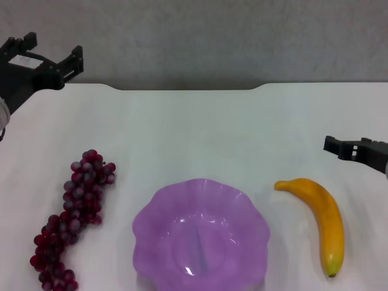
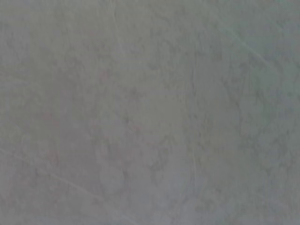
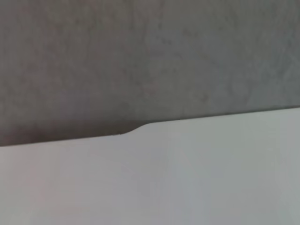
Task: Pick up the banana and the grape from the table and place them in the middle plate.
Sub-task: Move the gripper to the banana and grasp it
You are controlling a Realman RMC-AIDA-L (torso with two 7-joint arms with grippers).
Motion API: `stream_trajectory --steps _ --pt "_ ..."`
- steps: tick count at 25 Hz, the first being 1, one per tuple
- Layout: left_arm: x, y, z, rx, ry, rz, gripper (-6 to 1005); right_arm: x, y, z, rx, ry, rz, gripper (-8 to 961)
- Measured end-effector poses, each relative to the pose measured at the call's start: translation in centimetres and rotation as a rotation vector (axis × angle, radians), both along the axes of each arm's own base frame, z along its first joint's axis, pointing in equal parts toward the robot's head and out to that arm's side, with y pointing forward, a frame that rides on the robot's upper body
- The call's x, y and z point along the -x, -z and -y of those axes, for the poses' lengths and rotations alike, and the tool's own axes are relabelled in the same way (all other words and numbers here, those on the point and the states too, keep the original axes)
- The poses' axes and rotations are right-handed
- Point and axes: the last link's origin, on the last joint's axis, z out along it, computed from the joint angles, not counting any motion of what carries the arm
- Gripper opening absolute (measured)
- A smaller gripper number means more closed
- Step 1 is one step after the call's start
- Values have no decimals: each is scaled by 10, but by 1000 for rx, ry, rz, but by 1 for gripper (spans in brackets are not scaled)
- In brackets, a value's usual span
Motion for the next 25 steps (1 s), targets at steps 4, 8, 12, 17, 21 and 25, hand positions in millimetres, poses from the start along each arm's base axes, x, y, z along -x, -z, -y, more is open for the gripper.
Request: stream_trajectory --steps 4,8,12,17,21,25 --pt "-1 0 0 0 3 -3 875 1 3 -1 39 -9 -18 770" --pt "-2 1 0 1 5 -3 875 1 6 -1 63 1 -8 769" --pt "-2 1 -1 2 6 -4 875 2 14 0 98 17 -14 769" --pt "-2 2 0 2 6 -7 875 -2 25 2 146 43 -30 769" --pt "-1 1 0 0 3 -9 875 -4 28 3 157 50 -32 768" --pt "0 0 0 -2 2 -9 875 -6 26 3 156 60 -32 768"
